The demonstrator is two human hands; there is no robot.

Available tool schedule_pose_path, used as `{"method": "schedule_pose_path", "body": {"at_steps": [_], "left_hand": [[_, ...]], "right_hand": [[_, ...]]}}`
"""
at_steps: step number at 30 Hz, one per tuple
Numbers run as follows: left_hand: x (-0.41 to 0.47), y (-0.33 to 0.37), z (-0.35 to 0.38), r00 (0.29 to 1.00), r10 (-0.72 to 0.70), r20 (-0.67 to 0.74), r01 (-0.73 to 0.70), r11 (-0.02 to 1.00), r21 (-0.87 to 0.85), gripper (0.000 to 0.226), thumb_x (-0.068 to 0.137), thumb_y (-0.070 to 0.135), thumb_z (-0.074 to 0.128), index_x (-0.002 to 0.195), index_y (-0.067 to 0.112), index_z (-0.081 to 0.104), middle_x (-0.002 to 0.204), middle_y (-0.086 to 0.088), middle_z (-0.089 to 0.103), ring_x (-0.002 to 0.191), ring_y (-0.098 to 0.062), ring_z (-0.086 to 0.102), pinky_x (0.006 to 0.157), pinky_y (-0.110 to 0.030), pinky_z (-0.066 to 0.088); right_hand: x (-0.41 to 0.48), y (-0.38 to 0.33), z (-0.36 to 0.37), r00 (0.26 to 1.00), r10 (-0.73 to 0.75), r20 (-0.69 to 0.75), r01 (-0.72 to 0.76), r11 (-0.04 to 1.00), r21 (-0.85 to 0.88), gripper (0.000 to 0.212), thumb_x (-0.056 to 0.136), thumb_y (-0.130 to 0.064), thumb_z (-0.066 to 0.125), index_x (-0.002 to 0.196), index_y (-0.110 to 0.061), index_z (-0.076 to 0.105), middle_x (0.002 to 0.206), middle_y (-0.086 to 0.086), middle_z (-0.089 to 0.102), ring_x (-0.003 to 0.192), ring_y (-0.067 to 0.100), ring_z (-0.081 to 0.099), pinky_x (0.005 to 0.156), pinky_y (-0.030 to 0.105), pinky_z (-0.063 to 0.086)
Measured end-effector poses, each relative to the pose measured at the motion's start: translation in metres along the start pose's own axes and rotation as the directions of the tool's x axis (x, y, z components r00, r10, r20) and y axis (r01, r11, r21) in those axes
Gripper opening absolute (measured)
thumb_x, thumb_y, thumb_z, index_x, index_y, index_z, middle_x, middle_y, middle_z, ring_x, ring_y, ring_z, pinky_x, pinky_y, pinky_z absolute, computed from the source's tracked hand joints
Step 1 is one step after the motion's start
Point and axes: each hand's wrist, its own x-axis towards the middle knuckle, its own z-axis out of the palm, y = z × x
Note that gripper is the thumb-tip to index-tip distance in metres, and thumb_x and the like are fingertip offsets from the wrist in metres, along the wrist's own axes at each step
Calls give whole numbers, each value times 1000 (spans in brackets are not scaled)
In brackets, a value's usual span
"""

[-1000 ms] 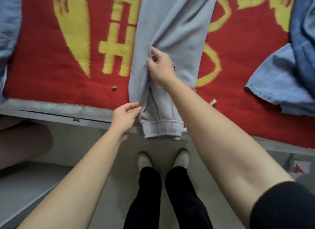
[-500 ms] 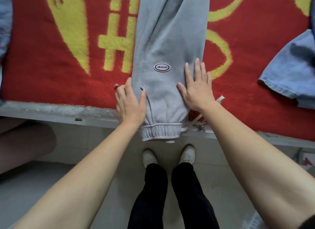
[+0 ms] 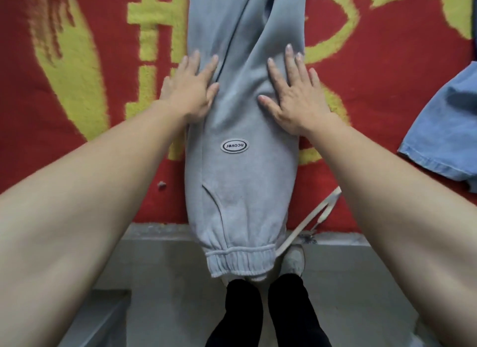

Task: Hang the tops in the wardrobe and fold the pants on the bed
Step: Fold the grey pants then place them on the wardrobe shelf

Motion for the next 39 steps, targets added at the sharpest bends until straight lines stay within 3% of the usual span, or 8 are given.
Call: {"method": "schedule_pose_path", "body": {"at_steps": [10, 20, 25, 27, 30, 32, 35, 39], "left_hand": [[25, 4, -3, 991, -79, 112, 67, 992, 106, 58, 102, 50, 29, 154, 37, 8, 165, 2, 2, 148, -26, 15, 107, -55, 33], [22, 10, -9, 978, -130, 162, 118, 990, 83, 59, 101, 48, 33, 154, 38, 9, 165, 3, 0, 150, -24, 11, 109, -50, 37], [29, 13, -30, 961, -153, 232, 162, 987, -21, 58, 97, 43, 43, 151, 37, 24, 164, 2, 14, 147, -26, 23, 113, -49, 33], [34, 19, -42, 967, -175, 184, 176, 984, 12, 48, 94, 44, 45, 141, 34, 40, 154, -3, 39, 134, -30, 44, 103, -46, 42], [54, 36, -62, 974, -228, 7, 227, 970, 86, 44, 93, 56, 42, 120, 24, 55, 119, -11, 64, 111, -36, 56, 88, -43, 44], [77, 45, -70, 969, -220, -114, 226, 973, 40, 53, 92, 60, 43, 126, 20, 51, 118, -14, 61, 110, -37, 54, 88, -45, 44], [117, 62, -74, 966, -109, -235, 98, 994, -57, 62, 90, 56, 52, 137, 16, 45, 116, -16, 56, 108, -38, 53, 85, -47, 45], [158, 80, -84, 975, -4, -224, -18, 995, -97, 54, 90, 50, 53, 135, 21, 46, 116, -13, 60, 109, -36, 55, 82, -46, 46]], "right_hand": [[23, 6, 5, 976, 56, 210, -71, 995, 66, 79, 93, -73, 18, 156, -34, -10, 161, 5, -29, 149, 27, -25, 120, 49, -9], [24, 12, 6, 975, -8, 221, -21, 992, 128, 83, 88, -77, 16, 156, -35, -7, 160, 5, -31, 148, 28, -26, 118, 50, -10], [36, 19, -21, 999, 42, 9, -43, 958, 284, 66, 85, -75, 43, 135, -32, 45, 150, 7, 31, 136, 30, 28, 109, 49, 25], [59, 27, -44, 977, 212, -5, -177, 828, 532, 48, 90, -67, 49, 114, -27, 59, 125, 4, 53, 118, 29, 46, 102, 43, 35], [118, 48, -77, 843, 505, 186, -375, 302, 876, 37, 93, -55, 53, 105, -21, 59, 113, 4, 65, 110, 25, 59, 100, 36, 43], [157, 67, -98, 742, 613, 271, -360, 25, 932, 56, 82, -58, 59, 120, -17, 58, 117, 6, 66, 106, 22, 63, 99, 38, 49], [198, 101, -123, 747, 575, 333, -265, -201, 943, 67, 84, -49, 66, 138, -13, 49, 122, 1, 63, 91, 11, 60, 76, 29, 51], [237, 121, -152, 743, 575, 341, -120, -387, 914, 35, 88, -37, 72, 109, -20, 51, 119, 0, 68, 99, 16, 69, 68, 30, 54]]}}
